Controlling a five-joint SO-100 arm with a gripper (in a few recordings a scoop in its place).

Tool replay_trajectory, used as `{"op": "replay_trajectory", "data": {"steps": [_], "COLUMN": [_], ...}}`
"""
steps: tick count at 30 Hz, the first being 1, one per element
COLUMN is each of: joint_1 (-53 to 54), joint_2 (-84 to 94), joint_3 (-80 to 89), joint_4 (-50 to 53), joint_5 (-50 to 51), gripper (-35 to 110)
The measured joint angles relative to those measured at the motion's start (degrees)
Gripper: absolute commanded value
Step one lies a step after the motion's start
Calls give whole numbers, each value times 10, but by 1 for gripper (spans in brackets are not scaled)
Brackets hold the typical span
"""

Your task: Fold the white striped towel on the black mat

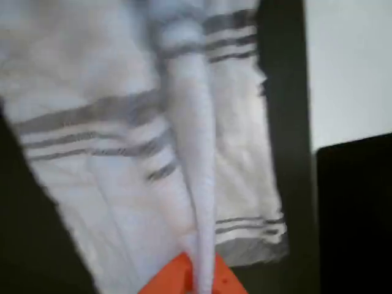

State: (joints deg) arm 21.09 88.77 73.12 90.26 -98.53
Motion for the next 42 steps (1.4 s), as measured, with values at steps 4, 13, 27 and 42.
{"op": "replay_trajectory", "data": {"steps": [4,13,27,42], "joint_1": [45,106,132,32], "joint_2": [-50,-119,29,324], "joint_3": [4,43,229,585], "joint_4": [-70,-211,-268,-343], "joint_5": [-38,-67,-92,-55], "gripper": [0,19,14,0]}}
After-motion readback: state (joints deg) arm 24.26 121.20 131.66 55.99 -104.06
